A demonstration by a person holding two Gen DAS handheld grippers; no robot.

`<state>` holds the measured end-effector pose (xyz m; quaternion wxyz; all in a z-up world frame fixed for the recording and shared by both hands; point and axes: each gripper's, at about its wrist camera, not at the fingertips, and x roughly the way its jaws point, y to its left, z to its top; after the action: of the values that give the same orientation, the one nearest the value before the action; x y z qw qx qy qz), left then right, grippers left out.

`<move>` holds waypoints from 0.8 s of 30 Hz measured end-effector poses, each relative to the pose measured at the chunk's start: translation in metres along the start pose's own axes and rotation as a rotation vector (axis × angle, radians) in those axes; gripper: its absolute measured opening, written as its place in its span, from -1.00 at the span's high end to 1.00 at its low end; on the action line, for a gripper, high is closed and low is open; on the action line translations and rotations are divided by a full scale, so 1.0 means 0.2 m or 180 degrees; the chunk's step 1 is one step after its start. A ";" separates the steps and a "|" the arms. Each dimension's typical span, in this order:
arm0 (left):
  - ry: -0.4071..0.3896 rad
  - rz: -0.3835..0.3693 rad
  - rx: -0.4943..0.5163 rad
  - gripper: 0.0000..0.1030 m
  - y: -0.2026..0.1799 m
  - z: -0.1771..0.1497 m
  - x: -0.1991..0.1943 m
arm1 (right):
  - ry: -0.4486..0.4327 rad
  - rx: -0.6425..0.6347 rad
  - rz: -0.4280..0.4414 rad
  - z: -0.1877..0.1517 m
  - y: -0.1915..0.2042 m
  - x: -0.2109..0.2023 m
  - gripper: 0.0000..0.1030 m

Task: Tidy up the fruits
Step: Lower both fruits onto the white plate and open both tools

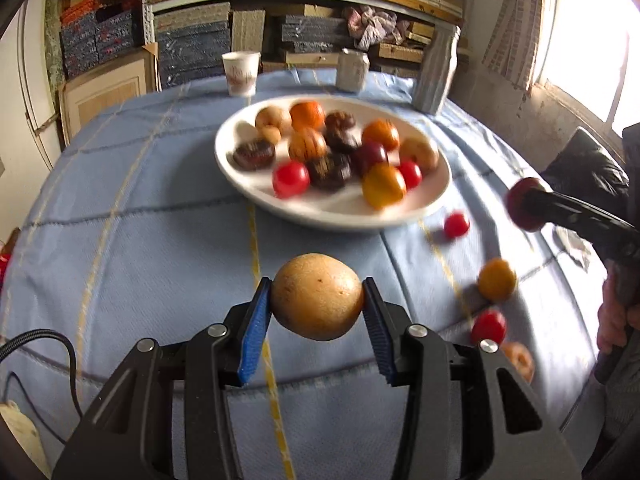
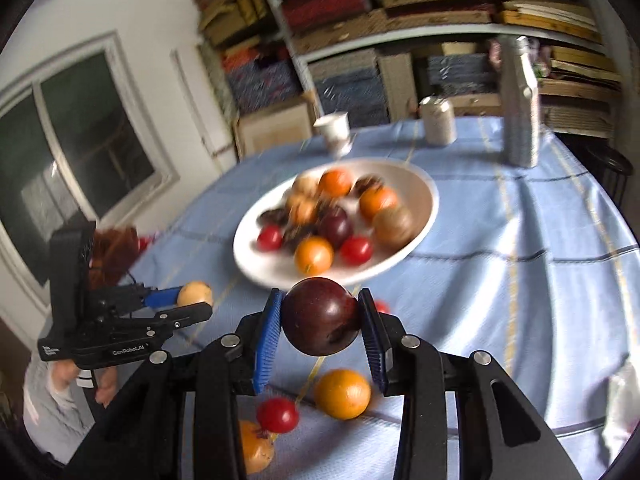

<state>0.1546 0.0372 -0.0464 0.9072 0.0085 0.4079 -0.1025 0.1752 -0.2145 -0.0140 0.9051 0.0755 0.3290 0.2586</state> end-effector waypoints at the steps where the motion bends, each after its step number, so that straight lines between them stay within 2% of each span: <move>1: -0.0021 0.0016 0.0017 0.14 0.00 0.05 -0.01 | -0.0046 0.0022 -0.0011 0.04 -0.01 -0.02 0.25; 7: -0.0201 0.0053 0.0070 0.14 -0.04 0.32 -0.02 | -0.0302 0.0080 -0.0081 0.28 -0.04 -0.09 0.25; 11: -0.0252 0.0061 0.0037 0.14 -0.05 0.45 0.03 | -0.0362 0.0079 -0.0078 0.39 -0.02 -0.02 0.25; 18: -0.0262 0.0178 -0.0095 0.14 0.02 0.62 0.20 | -0.0212 0.0090 0.0009 0.46 0.02 0.27 0.25; 24: -0.0152 0.0172 -0.0178 0.14 0.10 0.69 0.38 | 0.0078 0.0178 -0.0037 0.49 -0.03 0.56 0.25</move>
<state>0.3100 0.0287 -0.0125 0.9190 -0.0083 0.3885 -0.0667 0.3135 -0.1584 -0.0022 0.9000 0.0957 0.3477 0.2450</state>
